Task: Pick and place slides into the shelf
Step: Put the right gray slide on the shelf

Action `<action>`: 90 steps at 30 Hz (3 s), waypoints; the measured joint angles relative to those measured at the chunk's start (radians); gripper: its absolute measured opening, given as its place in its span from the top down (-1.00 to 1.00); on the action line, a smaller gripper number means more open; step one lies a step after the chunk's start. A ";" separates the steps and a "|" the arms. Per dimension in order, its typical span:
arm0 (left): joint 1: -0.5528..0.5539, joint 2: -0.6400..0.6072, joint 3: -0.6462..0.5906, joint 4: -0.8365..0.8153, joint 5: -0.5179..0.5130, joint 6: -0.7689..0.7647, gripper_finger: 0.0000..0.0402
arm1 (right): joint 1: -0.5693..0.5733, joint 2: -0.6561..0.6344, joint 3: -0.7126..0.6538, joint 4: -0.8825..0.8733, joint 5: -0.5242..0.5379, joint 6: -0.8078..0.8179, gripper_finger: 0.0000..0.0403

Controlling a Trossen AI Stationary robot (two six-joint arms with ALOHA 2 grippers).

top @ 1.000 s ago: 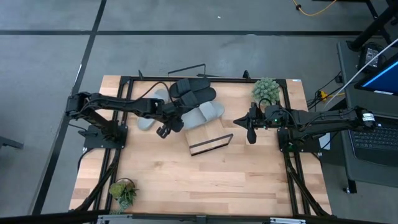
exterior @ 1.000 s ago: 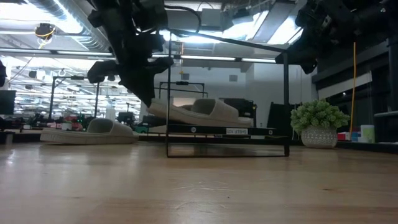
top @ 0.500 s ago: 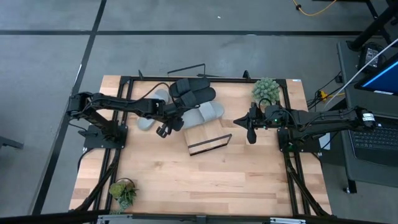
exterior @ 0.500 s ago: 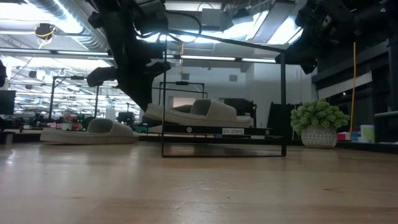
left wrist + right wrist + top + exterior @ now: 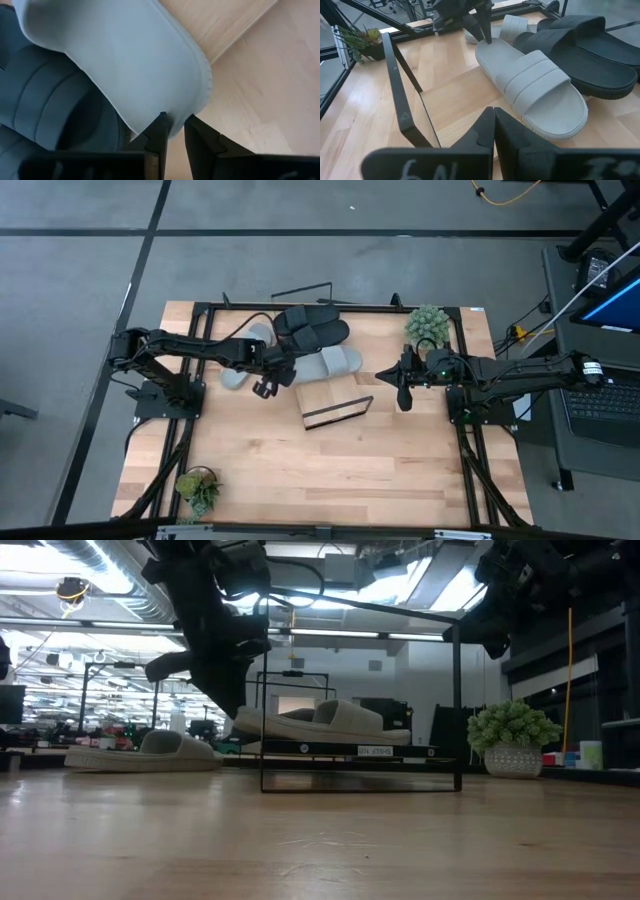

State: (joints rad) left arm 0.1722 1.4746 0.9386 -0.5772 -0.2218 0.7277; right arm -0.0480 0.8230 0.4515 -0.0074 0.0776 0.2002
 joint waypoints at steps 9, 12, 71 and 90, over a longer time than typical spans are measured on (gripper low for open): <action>0.000 0.000 0.000 0.002 0.000 -0.045 0.73 | 0.000 0.000 0.000 -0.001 0.000 0.000 0.94; 0.000 0.000 0.000 0.003 -0.002 -0.046 0.73 | 0.000 0.000 0.000 -0.001 0.000 0.000 0.94; -0.086 0.000 0.000 -0.049 -0.308 -0.141 0.06 | 0.000 0.000 0.000 -0.002 -0.030 0.005 0.94; -0.192 0.000 0.000 -0.126 -0.274 -0.257 0.87 | 0.000 0.000 0.000 -0.002 -0.030 0.001 0.94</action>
State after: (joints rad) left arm -0.0198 1.4746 0.9382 -0.7032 -0.4955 0.4705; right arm -0.0479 0.8230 0.4519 -0.0090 0.0479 0.2008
